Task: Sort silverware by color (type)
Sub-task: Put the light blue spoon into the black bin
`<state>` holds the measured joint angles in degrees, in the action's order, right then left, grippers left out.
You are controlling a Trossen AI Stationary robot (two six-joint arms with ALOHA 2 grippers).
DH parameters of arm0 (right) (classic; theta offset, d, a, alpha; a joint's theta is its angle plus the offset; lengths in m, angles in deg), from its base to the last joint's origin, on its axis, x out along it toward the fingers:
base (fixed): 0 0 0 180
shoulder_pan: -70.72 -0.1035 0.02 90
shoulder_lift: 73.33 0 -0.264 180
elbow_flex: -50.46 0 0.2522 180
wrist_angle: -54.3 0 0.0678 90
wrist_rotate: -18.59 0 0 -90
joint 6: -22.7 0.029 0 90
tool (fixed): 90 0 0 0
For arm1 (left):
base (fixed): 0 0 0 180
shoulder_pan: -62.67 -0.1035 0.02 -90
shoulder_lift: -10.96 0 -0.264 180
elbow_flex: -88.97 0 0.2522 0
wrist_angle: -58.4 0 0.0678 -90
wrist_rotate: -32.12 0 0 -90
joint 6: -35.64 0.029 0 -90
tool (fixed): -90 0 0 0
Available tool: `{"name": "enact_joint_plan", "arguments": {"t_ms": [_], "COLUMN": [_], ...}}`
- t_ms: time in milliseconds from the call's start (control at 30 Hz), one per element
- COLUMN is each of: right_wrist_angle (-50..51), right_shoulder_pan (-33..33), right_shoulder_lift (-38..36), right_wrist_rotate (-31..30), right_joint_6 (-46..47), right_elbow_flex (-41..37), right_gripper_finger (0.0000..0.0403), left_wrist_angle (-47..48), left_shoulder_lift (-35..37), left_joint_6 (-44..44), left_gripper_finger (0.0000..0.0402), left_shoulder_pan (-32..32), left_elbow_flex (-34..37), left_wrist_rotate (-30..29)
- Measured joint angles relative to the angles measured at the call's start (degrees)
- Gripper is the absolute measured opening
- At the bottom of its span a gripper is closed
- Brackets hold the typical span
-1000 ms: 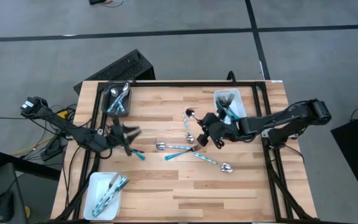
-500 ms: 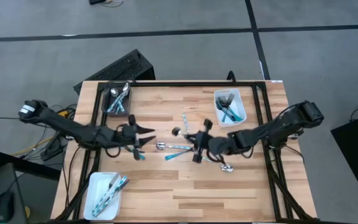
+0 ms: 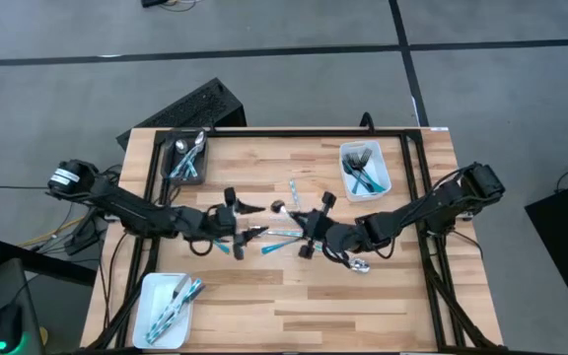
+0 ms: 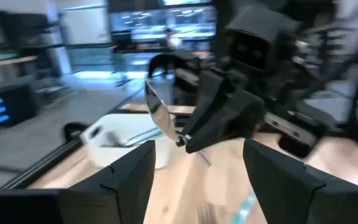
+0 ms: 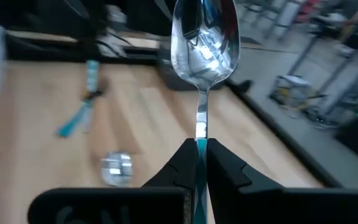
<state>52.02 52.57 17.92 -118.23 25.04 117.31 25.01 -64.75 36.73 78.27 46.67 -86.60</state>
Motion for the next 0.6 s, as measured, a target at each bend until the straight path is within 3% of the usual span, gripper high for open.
{"name": "enact_joint_plan", "arguments": {"t_ms": [367,500,600], "right_wrist_angle": [0.73,0.51,0.36], "right_shoulder_pan": [0.22,-0.16,-0.13], "right_shoulder_lift": [0.02,0.02,0.02], "right_wrist_rotate": [-1.95,-2.03,-2.64], "right_joint_6": [-4.39,-5.43,-5.65], "right_elbow_flex": [-0.02,-0.02,-0.02], "right_gripper_finger": [0.0045,0.0045,0.0045], "left_wrist_angle": [0.06,0.31,1.58], "left_shoulder_lift": [-6.09,-6.07,-5.99], "left_joint_6": [6.86,7.47,7.48], "left_gripper_finger": [0.0232,0.0182,0.0112], "left_shoulder_pan": [0.03,-0.51,-1.35], "left_elbow_flex": [-8.66,-8.94,-8.94], "left_wrist_rotate": [-11.06,-15.3,-13.01]}}
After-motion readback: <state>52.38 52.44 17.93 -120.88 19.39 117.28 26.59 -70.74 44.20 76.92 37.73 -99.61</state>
